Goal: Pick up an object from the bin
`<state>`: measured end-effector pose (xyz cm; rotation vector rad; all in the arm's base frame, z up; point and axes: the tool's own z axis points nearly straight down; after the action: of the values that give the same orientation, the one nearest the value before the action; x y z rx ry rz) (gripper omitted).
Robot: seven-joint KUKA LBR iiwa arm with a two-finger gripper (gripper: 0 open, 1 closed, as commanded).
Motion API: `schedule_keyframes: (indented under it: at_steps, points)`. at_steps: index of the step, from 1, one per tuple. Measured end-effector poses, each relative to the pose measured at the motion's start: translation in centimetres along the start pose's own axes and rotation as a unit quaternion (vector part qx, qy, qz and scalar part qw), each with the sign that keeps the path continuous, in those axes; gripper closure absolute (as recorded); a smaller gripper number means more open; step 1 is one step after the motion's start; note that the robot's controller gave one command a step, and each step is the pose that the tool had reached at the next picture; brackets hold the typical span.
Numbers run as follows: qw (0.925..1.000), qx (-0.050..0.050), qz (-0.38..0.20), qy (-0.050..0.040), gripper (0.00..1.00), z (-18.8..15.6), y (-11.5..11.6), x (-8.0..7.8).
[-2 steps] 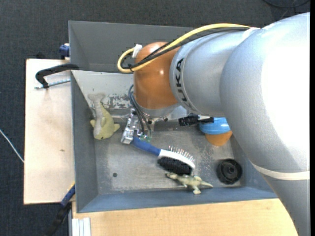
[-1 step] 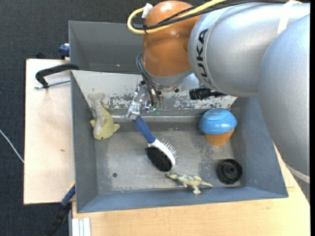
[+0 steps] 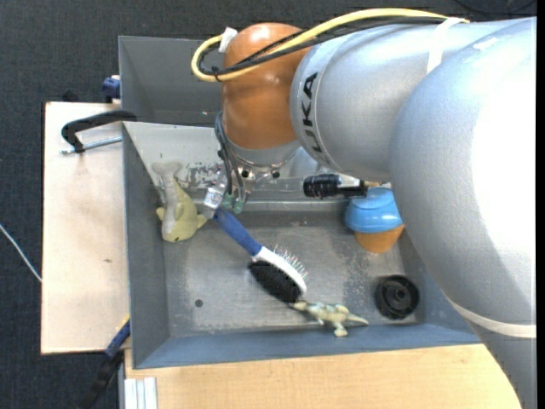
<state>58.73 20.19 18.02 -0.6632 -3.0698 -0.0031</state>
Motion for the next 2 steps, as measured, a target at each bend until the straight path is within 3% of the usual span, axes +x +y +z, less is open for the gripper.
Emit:
schedule_keyframes:
  at_steps: [1, 2]
  points:
    - [0.9565, 0.0, 0.292, -0.0012, 1.0, 3.6, 1.0, -0.8]
    - [0.9565, -0.002, 0.292, -0.002, 1.0, -1.0, -0.7, 0.6]
